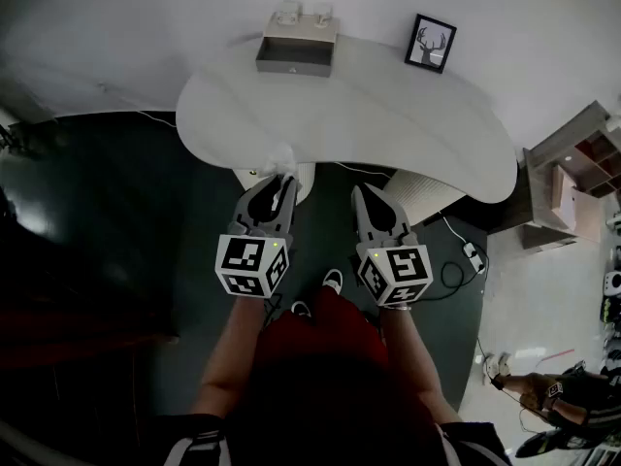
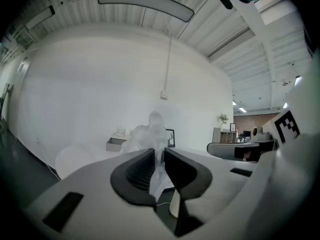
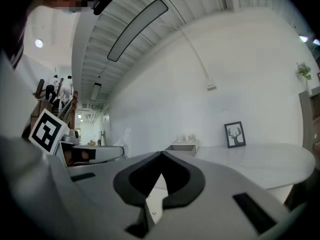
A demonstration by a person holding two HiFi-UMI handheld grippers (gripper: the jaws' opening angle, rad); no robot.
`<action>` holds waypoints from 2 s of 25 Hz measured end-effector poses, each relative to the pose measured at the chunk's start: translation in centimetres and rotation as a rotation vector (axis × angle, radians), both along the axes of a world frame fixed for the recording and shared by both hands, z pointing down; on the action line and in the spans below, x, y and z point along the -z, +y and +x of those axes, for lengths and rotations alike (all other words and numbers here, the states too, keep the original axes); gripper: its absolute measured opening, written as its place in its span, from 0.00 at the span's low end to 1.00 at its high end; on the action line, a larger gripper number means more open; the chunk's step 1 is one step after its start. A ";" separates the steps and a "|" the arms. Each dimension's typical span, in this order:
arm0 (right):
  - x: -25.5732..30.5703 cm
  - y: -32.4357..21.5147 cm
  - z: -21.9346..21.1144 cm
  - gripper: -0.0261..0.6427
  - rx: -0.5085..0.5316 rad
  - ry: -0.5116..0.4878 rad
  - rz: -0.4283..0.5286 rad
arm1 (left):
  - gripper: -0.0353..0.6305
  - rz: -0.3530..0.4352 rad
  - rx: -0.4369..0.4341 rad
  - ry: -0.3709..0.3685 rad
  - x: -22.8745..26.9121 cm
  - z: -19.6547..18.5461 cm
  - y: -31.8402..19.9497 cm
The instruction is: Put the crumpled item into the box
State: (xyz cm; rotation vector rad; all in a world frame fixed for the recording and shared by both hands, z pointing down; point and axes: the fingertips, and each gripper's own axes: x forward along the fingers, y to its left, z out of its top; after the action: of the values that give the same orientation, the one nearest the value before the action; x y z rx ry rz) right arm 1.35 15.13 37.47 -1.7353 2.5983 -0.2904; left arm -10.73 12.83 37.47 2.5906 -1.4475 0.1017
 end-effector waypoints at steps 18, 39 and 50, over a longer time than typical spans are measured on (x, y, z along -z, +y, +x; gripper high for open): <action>-0.2 -3.5 1.3 0.06 0.012 0.003 -0.002 | 0.17 -0.027 -0.019 -0.012 -1.0 2.9 -3.0; -0.4 -11.5 5.8 0.06 0.046 0.007 -0.012 | 0.17 -0.012 0.036 -0.039 -0.3 6.9 -11.2; -1.3 -15.9 6.5 0.06 0.021 0.001 -0.039 | 0.17 -0.031 0.028 -0.056 -1.4 6.8 -16.4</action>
State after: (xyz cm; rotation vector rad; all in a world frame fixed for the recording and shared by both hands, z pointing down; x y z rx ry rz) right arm 7.85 -0.79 38.76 -1.7213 2.6306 -0.3428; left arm -3.92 -3.57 38.91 2.5613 -1.4881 0.1935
